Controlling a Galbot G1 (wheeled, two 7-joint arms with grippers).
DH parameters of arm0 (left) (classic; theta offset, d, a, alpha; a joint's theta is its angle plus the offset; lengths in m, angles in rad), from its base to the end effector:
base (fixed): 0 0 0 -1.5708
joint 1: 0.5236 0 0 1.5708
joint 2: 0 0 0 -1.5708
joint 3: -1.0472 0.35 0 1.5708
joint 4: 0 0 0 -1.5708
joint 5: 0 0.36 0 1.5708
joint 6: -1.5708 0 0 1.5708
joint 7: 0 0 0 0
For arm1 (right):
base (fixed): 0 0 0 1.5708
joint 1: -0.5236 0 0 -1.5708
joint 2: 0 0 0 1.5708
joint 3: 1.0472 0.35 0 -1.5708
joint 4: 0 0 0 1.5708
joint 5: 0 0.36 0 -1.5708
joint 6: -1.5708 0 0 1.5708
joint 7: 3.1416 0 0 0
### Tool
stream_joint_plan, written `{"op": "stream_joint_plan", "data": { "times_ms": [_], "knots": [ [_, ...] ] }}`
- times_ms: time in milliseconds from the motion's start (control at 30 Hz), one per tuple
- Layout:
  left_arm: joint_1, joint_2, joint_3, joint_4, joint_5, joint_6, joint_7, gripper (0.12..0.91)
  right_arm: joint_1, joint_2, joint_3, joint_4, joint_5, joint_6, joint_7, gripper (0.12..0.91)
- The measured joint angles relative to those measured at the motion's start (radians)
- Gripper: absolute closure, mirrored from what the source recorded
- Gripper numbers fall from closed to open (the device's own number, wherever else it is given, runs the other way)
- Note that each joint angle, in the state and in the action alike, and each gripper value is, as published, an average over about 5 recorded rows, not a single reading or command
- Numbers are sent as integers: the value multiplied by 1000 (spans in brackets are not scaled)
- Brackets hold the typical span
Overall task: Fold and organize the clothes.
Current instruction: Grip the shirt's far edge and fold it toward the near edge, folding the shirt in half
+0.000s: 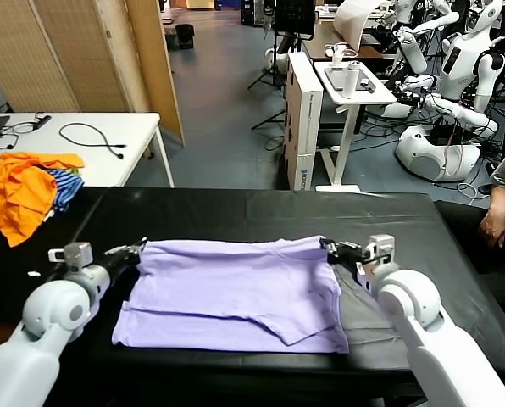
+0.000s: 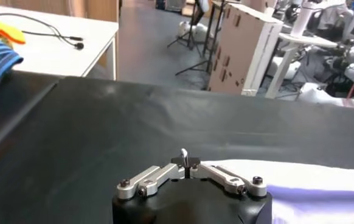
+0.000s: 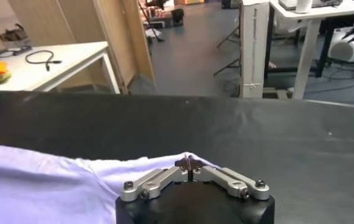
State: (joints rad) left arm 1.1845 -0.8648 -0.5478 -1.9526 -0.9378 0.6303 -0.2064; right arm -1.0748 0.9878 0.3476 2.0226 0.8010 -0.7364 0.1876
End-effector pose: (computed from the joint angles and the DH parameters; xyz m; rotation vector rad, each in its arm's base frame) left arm 0.3091 0.1462 -0.2032 -0.1495 -2.6408 0.1396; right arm 0.3134 -0.0588 -0.2009 0.4076 -2.5968 -0.0584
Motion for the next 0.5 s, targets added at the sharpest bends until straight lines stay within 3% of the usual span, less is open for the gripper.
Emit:
{"op": "stream_joint_plan", "data": {
  "times_ms": [500],
  "knots": [
    [187, -33, -114, -96, 44, -12, 27, 880, -202, -41, 80, 161, -14, 0, 0, 885]
  ]
}}
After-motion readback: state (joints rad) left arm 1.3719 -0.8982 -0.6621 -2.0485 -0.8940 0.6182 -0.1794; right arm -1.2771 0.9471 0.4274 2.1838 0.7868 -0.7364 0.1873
